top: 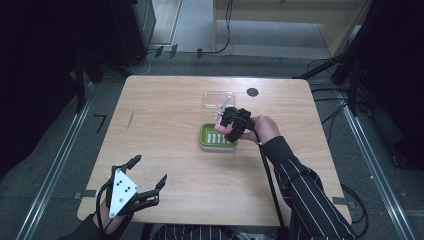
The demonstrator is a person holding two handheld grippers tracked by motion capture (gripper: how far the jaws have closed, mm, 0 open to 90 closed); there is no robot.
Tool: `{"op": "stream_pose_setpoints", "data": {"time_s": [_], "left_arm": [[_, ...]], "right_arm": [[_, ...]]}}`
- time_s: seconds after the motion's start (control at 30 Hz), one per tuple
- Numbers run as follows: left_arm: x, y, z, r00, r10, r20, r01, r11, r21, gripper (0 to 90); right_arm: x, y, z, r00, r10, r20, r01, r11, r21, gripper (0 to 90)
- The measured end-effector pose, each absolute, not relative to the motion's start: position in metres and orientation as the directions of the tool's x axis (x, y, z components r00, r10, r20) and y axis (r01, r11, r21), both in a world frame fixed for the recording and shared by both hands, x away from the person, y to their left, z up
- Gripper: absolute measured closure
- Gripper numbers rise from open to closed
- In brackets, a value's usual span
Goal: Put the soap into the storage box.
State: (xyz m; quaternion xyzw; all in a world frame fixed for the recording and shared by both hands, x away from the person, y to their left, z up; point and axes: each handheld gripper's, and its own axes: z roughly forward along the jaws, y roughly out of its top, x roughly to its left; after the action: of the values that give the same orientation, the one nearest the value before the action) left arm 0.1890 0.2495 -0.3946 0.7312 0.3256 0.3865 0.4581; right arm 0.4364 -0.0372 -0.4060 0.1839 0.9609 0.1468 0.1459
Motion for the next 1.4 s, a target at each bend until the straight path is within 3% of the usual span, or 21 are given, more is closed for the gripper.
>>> {"op": "stream_pose_setpoints", "data": {"time_s": [1.4], "left_arm": [[0.185, 0.253, -0.395, 0.474, 0.840, 0.263, 0.129, -0.361, 0.923, 13.3]], "right_arm": [[0.450, -0.024, -0.416, -0.943, 0.267, -0.201, 0.194, 0.927, 0.322, 38.8]]}}
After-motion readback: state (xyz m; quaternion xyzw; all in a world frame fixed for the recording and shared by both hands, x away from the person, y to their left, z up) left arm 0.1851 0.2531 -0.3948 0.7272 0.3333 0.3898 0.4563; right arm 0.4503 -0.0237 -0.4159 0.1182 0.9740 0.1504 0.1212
